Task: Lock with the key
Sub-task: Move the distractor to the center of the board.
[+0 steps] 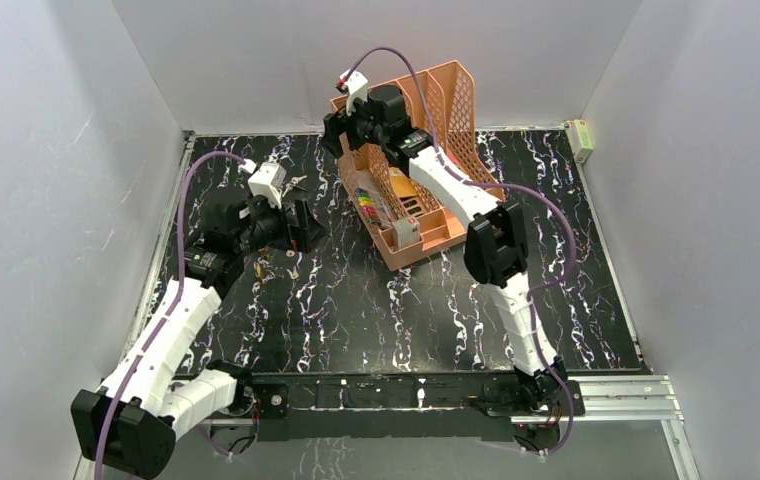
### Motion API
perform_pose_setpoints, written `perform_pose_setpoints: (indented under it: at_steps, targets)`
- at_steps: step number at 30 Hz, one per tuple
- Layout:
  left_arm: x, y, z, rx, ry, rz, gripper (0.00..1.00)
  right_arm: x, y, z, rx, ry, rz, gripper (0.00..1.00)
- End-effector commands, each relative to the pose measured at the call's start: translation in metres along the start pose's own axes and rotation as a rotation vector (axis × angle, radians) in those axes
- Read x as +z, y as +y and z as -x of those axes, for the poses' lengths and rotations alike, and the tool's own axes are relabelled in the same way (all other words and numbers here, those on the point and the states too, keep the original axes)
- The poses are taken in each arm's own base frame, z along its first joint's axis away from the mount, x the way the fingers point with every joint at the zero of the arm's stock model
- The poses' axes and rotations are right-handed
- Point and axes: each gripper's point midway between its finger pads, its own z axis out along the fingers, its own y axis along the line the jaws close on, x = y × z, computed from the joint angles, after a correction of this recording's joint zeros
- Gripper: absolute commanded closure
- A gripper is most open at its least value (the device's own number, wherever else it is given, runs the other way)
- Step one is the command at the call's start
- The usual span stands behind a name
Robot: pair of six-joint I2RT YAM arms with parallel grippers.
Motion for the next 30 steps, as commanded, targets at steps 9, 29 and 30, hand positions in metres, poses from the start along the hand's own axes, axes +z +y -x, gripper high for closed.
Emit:
perform_pose_setpoints:
  at_steps: [9, 29, 30]
  targets:
    - [0.003, 0.003, 0.000, -0.017, -0.057, 0.010, 0.02, -0.244, 0.083, 0.088, 0.001, -0.106, 0.055, 0.06]
    - [0.001, 0.004, 0.020, -0.087, -0.055, 0.031, 0.02, -0.288, 0.060, -0.226, 0.400, 0.678, -0.322, 0.09]
    - [0.000, 0.003, 0.018, -0.096, -0.050, 0.028, 0.02, -0.282, 0.054, -0.227, 0.399, 0.673, -0.348, 0.09]
